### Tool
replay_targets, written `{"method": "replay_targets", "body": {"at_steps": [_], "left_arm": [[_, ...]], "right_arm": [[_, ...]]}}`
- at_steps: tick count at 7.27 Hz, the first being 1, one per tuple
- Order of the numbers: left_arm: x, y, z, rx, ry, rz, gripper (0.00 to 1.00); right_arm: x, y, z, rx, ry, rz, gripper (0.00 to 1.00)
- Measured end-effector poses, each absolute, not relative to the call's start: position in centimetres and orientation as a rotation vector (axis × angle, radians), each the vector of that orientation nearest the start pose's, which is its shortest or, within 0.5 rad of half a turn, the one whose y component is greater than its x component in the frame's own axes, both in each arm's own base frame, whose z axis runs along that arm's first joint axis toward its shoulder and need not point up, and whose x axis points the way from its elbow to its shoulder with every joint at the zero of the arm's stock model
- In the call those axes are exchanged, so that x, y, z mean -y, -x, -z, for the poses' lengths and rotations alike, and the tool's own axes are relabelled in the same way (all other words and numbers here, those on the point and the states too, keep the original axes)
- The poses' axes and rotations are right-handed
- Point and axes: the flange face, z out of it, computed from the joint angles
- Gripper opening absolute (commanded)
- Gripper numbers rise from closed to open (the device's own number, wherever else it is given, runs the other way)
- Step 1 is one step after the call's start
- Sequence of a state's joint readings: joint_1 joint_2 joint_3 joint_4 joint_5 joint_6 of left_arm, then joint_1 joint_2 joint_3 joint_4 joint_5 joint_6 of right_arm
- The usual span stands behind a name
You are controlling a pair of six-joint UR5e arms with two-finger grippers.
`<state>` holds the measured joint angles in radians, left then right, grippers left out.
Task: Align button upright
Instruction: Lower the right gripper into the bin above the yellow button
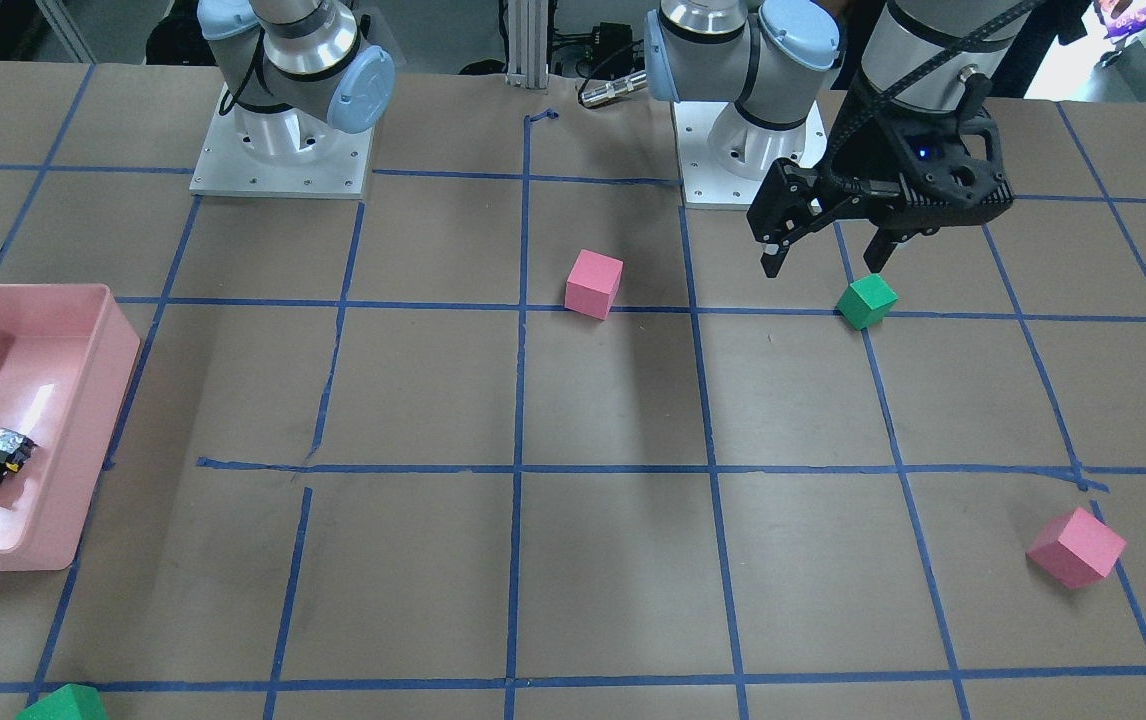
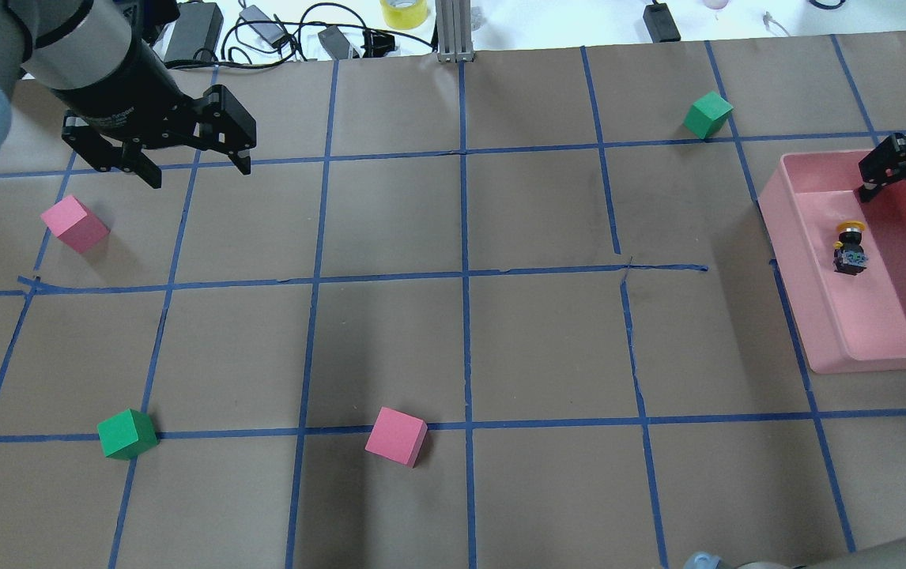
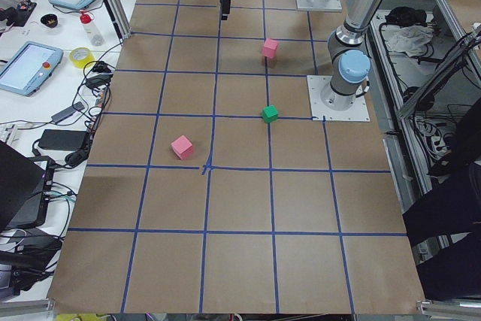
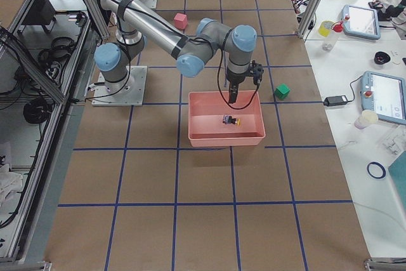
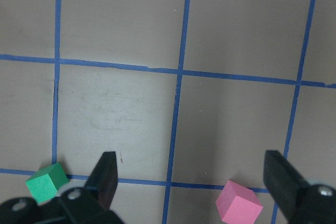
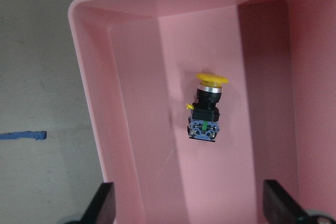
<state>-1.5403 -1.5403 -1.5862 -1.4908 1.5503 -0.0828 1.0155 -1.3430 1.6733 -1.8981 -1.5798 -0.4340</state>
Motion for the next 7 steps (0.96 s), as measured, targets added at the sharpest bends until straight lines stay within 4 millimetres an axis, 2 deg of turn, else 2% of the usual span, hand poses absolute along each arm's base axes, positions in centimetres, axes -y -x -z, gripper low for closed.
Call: {"method": "replay_targets", "body": {"at_steps": [2, 7], "left_arm": [[48.9, 12.1, -50.1, -3.155, 0.175, 0.143, 1.00], [48.8, 12.1, -50.1, -3.152, 0.175, 0.143, 1.00]], "right_arm": [[55.5, 19.5, -34.6, -3.154, -0.201, 0.045, 1.00], [56.0, 20.4, -25.5, -3.149, -0.163, 0.020, 1.00]]}}
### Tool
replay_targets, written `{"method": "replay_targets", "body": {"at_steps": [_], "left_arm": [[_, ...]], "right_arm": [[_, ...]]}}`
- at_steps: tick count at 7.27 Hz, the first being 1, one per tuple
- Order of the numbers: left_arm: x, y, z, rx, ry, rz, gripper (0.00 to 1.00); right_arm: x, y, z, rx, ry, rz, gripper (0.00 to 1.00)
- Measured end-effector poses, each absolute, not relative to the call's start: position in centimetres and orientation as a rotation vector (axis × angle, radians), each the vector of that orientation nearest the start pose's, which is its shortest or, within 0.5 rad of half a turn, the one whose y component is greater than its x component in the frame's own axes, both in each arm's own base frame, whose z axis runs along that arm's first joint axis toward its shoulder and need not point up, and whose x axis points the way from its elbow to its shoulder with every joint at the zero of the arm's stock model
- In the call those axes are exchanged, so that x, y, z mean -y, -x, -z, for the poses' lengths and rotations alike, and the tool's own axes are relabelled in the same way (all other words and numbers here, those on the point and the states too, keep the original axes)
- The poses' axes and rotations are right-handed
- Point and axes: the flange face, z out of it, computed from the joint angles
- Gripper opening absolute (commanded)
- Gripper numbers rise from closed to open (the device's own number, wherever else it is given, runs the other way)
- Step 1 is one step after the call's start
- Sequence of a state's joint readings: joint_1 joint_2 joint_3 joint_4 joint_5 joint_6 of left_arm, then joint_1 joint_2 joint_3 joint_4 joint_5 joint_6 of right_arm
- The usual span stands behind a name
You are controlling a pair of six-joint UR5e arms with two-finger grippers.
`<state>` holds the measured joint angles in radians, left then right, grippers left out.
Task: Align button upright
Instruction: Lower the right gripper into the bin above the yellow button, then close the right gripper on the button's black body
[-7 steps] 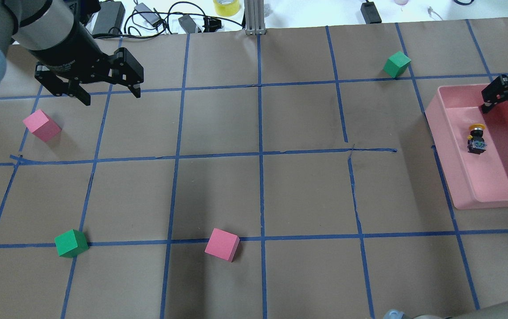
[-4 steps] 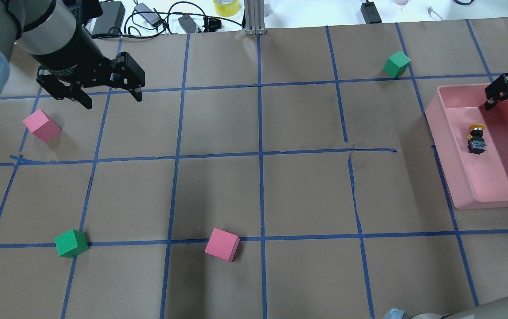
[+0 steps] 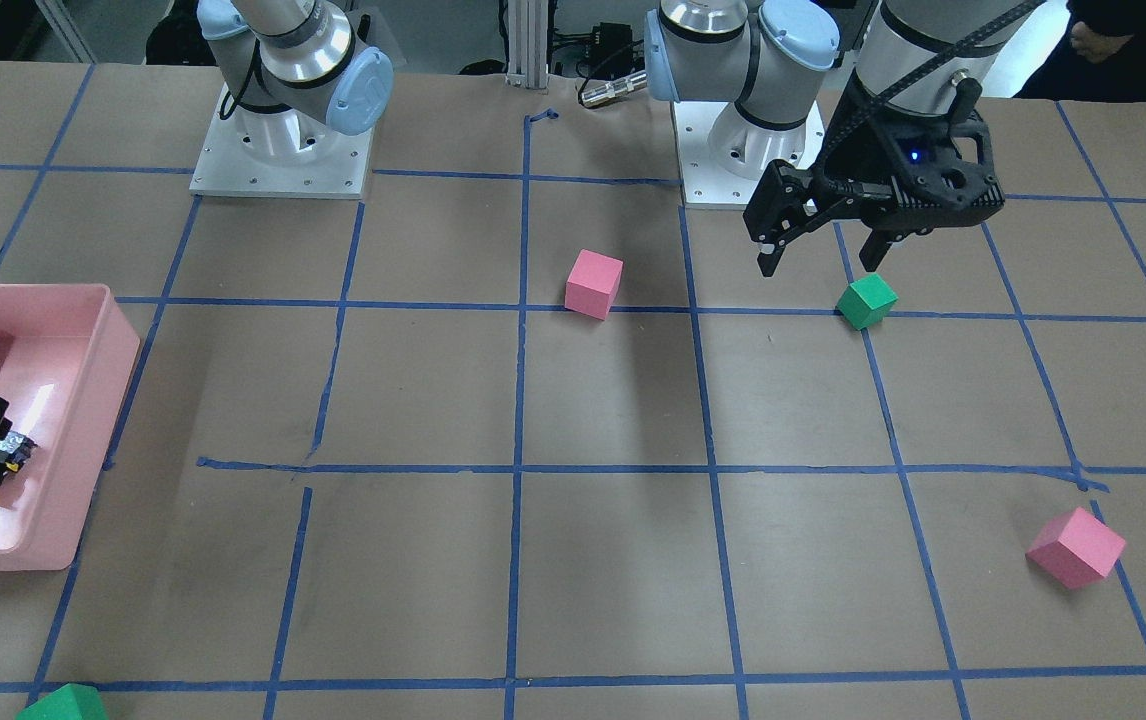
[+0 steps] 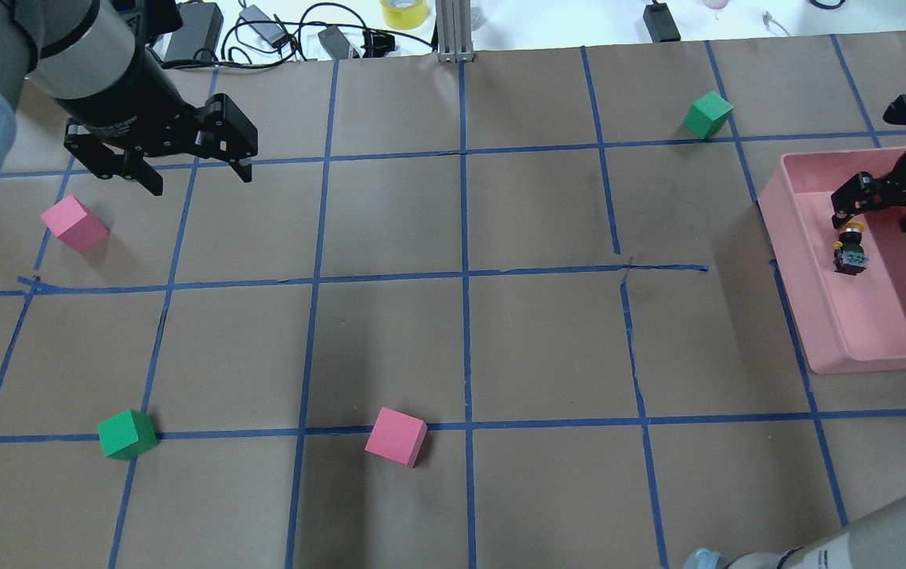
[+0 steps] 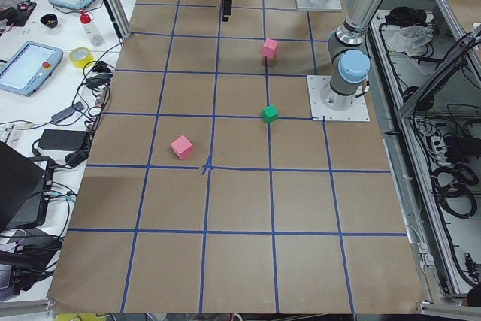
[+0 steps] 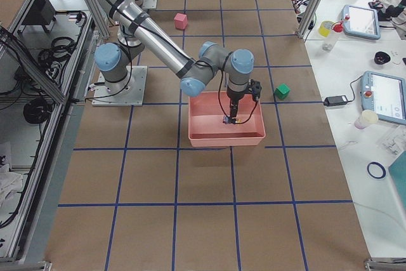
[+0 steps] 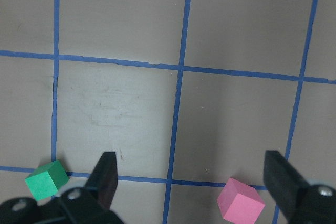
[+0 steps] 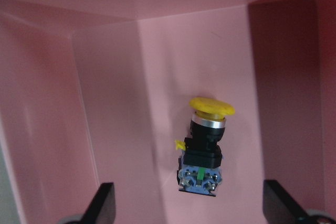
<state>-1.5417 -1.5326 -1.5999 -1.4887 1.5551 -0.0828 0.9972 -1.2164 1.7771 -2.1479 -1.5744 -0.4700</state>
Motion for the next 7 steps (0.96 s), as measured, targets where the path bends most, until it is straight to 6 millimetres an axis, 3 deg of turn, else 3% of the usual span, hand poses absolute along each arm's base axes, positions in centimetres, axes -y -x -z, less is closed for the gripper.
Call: {"method": "replay_targets", "body": {"at_steps": [4, 7], "left_arm": [[48.8, 12.1, -50.0, -3.150, 0.176, 0.140, 1.00], [48.8, 12.0, -50.0, -3.148, 0.176, 0.140, 1.00]], "right_arm": [[55.2, 22.5, -23.8, -3.158, -0.065, -0.008, 1.00], [54.5, 22.6, -22.6, -3.146, -0.054, -0.047, 1.00]]}}
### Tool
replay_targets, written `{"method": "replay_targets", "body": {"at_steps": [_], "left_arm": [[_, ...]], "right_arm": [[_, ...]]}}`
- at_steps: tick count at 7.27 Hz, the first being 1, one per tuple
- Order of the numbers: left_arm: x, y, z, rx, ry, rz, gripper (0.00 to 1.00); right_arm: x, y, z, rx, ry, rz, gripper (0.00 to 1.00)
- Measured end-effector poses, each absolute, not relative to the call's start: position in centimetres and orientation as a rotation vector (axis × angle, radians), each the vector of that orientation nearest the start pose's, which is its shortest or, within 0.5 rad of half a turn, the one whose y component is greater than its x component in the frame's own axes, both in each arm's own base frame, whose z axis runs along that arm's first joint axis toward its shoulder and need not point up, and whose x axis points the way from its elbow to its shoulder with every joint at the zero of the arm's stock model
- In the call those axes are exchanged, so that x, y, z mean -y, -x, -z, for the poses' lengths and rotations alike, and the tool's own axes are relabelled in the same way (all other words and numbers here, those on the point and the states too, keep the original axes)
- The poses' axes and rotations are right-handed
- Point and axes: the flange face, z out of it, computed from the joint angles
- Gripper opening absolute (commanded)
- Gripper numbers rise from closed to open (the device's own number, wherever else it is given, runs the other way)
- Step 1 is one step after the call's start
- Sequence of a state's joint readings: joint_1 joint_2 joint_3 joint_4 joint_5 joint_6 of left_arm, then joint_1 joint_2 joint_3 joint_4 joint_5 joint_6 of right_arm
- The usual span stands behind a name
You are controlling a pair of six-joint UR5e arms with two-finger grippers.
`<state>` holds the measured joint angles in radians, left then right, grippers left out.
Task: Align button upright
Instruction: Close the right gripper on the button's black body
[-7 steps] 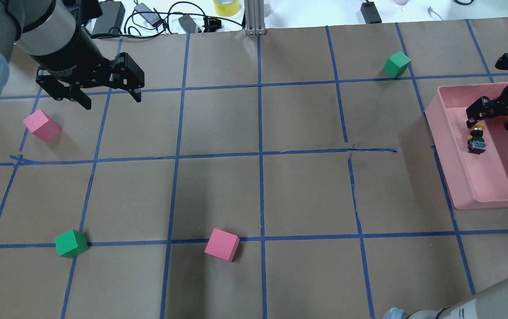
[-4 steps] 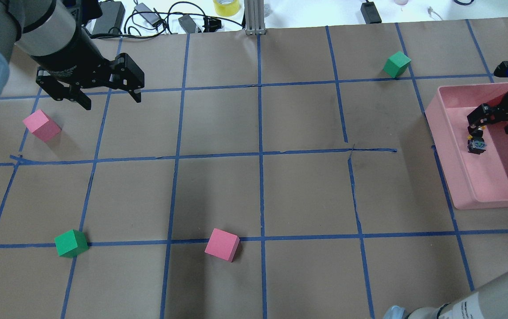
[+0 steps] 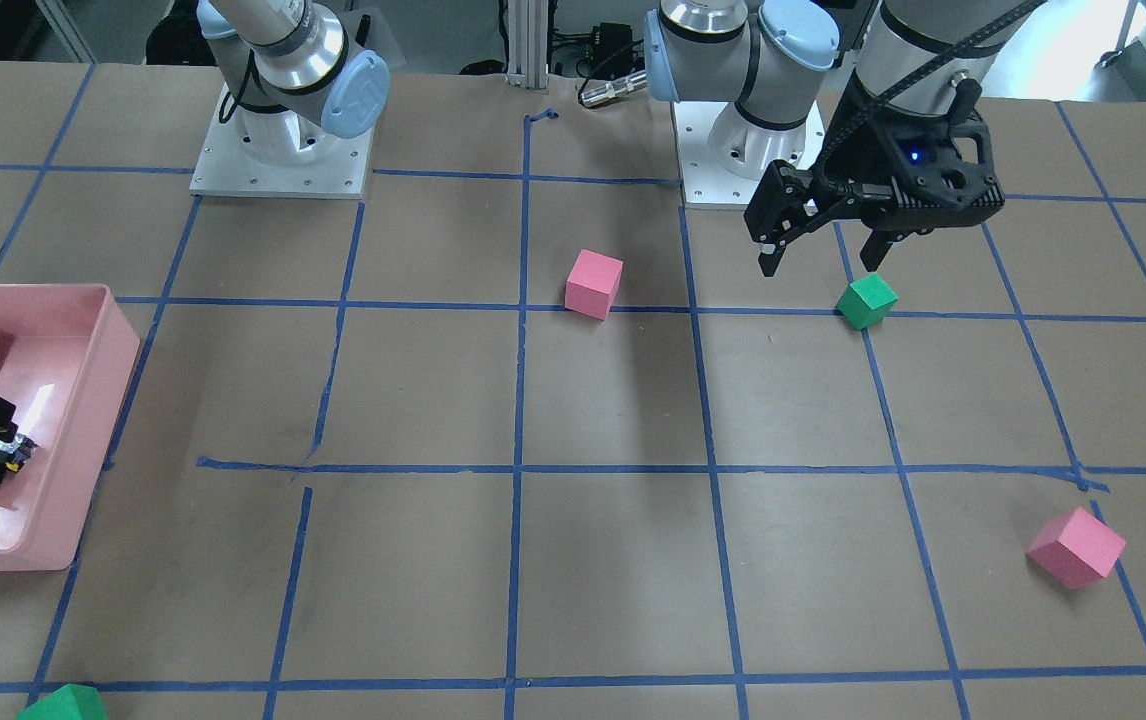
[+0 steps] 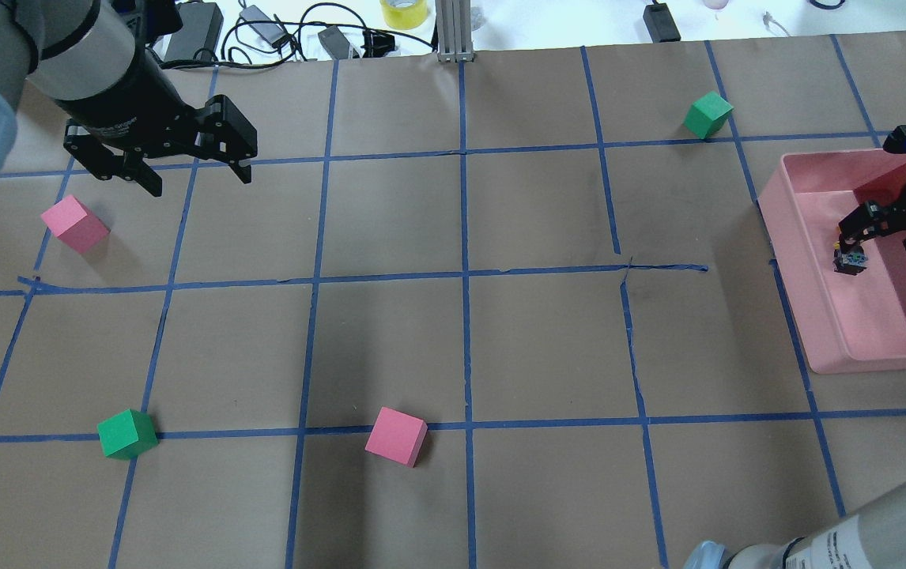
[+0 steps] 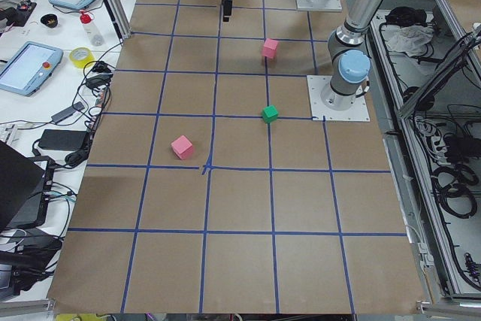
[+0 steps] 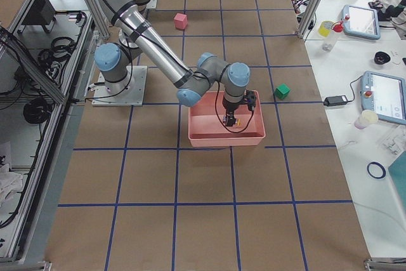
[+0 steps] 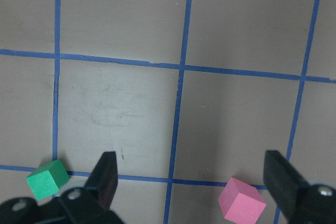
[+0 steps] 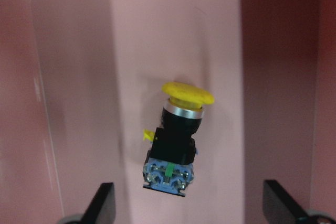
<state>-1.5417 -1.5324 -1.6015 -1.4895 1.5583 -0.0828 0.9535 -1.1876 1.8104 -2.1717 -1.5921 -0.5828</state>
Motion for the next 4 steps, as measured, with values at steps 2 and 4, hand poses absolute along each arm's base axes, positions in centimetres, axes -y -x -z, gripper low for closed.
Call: {"method": "replay_targets", "body": {"at_steps": [2, 4], "left_arm": [[48.78, 12.04, -49.99, -3.148, 0.176, 0.140, 1.00], [48.78, 12.04, -49.99, -3.148, 0.176, 0.140, 1.00]], "right_arm": [[54.17, 22.57, -22.32, -3.152, -0.096, -0.065, 1.00], [53.89, 22.73, -22.37, -3.172, -0.127, -0.096, 1.00]]}}
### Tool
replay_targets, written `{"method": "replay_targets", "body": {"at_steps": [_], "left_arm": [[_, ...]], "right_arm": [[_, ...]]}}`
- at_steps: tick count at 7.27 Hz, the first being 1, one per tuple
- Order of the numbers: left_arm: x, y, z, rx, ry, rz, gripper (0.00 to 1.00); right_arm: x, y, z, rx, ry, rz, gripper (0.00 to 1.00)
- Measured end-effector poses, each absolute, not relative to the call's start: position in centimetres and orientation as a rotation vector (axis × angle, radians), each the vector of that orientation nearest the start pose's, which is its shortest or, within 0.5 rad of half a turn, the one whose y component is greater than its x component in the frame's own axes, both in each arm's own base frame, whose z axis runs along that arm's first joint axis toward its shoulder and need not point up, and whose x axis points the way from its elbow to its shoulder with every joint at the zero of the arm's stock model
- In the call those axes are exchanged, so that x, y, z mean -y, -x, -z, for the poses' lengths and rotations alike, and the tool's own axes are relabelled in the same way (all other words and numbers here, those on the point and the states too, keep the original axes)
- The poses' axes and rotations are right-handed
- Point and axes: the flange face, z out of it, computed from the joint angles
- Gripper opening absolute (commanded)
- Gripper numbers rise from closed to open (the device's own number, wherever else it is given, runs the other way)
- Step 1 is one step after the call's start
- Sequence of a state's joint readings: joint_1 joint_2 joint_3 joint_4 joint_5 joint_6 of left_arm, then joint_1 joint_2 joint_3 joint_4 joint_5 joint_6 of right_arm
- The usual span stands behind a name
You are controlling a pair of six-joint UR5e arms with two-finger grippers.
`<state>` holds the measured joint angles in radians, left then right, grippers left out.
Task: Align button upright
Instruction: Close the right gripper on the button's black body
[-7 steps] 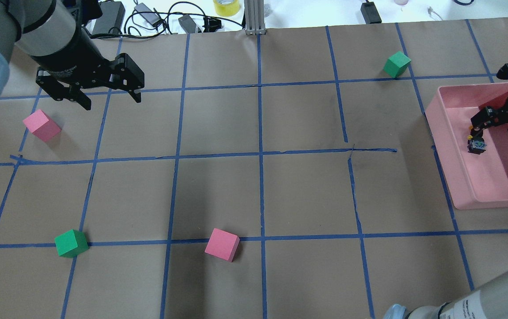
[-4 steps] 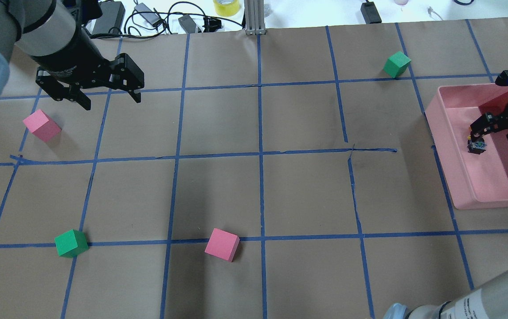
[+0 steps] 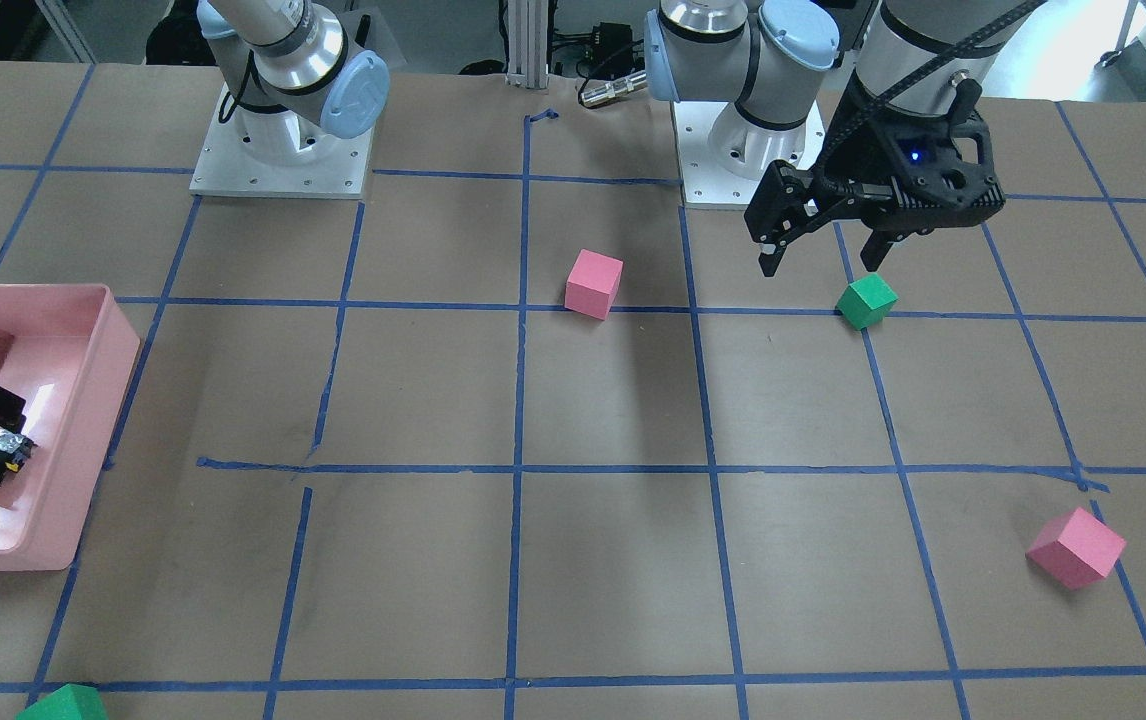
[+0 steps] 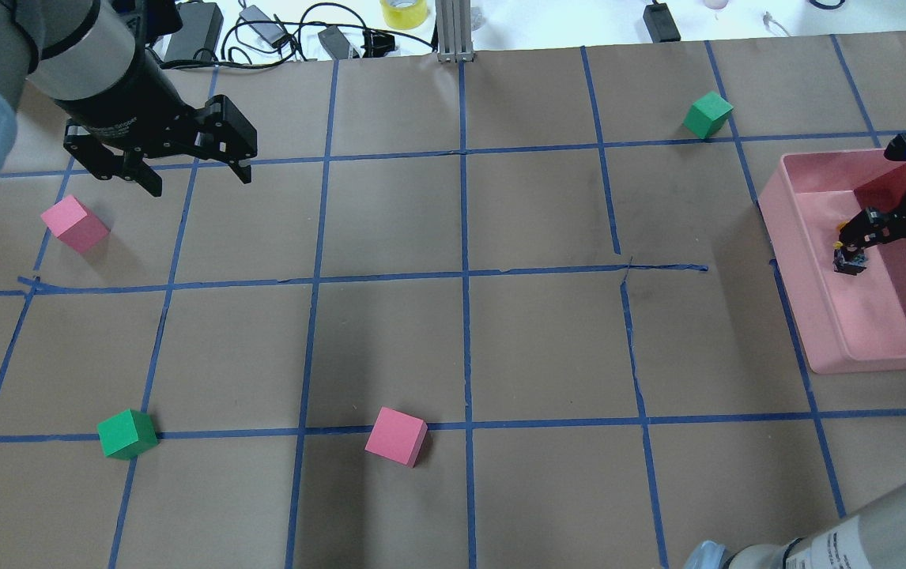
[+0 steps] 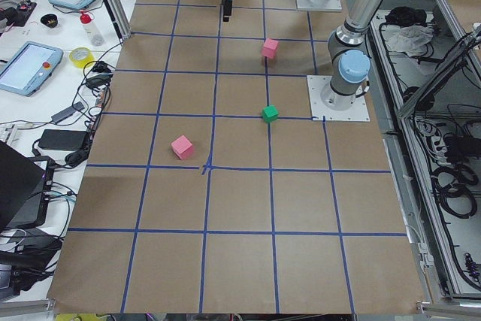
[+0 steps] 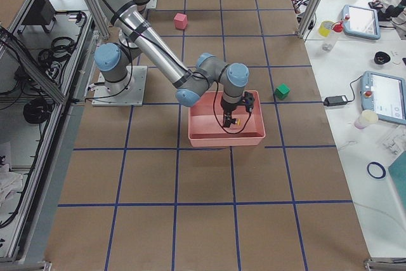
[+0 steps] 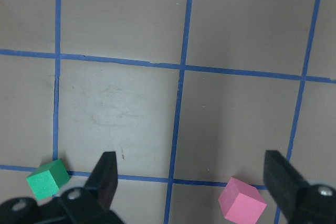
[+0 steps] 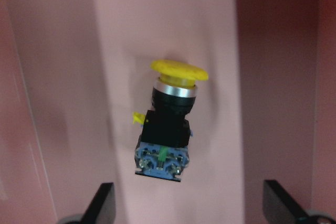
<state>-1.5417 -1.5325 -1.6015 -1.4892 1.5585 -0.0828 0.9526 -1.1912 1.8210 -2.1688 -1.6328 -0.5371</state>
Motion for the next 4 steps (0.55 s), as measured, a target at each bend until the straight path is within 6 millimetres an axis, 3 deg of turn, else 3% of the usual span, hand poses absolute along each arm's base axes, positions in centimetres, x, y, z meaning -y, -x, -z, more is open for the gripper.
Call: {"method": "replay_targets", "body": {"at_steps": [4], "left_arm": [[48.78, 12.04, -49.99, -3.148, 0.176, 0.140, 1.00]], "right_arm": [[53.60, 22.84, -22.28, -3.160, -0.428, -0.127, 1.00]]}}
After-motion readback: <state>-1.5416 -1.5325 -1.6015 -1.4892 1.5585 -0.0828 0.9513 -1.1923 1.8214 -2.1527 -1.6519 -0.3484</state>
